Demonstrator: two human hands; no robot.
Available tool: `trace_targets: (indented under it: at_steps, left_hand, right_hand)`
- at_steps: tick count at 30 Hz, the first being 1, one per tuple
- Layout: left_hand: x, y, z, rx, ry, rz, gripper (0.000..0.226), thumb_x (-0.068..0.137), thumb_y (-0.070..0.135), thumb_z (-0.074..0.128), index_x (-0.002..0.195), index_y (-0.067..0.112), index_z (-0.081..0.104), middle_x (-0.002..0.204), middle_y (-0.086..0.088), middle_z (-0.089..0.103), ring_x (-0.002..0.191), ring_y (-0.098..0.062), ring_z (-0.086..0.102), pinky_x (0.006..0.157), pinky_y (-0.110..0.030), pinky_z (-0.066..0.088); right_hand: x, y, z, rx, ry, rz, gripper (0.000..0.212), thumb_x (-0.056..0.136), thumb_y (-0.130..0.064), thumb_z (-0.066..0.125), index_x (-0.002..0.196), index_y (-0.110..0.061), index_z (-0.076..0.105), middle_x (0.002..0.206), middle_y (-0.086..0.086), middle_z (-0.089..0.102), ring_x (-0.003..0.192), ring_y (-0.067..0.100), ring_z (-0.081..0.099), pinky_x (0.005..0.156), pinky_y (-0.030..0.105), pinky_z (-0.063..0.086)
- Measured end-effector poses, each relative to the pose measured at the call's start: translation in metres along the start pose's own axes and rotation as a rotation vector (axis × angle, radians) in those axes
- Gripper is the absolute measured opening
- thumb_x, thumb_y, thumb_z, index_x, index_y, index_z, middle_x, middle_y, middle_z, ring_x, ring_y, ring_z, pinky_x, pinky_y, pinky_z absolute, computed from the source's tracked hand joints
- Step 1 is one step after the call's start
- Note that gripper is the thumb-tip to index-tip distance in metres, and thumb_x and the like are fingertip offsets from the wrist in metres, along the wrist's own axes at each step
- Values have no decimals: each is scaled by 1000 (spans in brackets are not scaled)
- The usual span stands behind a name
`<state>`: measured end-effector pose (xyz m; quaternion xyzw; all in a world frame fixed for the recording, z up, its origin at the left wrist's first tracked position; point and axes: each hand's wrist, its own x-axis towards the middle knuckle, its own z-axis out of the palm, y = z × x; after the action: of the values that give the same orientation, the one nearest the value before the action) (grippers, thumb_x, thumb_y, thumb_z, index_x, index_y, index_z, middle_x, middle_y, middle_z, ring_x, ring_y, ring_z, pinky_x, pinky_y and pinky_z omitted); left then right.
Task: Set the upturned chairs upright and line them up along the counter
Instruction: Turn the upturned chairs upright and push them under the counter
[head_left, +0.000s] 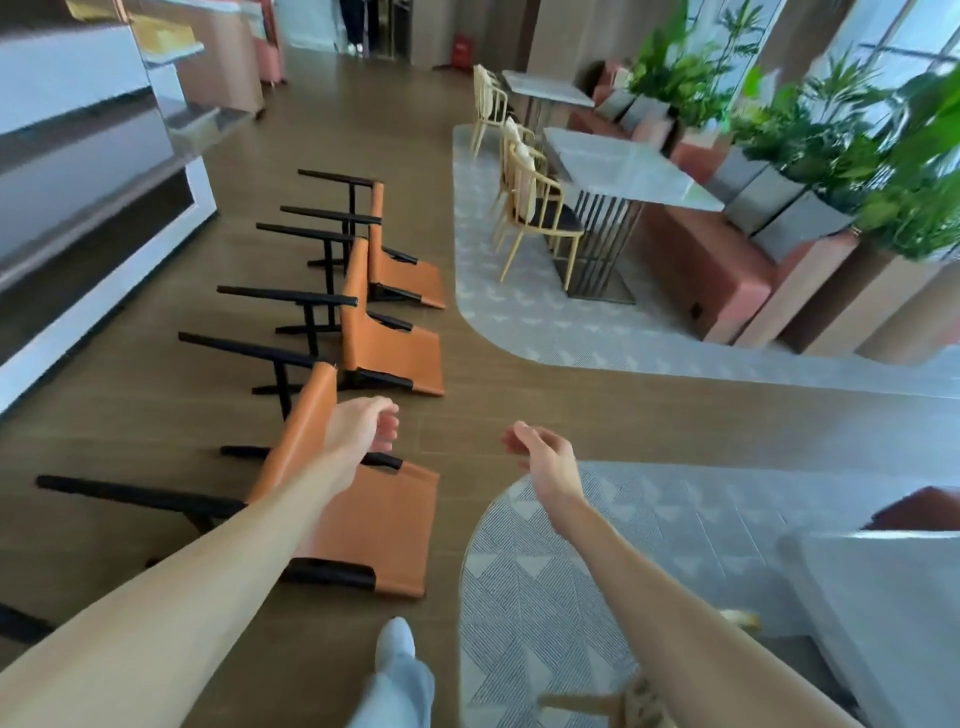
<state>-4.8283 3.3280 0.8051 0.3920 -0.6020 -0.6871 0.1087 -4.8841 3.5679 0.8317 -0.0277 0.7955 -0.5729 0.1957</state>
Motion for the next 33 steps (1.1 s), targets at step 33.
trace_targets:
  at_steps: [33]
  left_hand:
    - [246,-26,83,-625,1169,-212,21,101,12,50,107,2,67,104,-18,69,91,-29,65,90,-46,53]
  right_hand:
    - [518,-84,198,-441,-1127,-157,27,104,-25,49,108,-10,71,110,7,74,105,22,69,100,40,51]
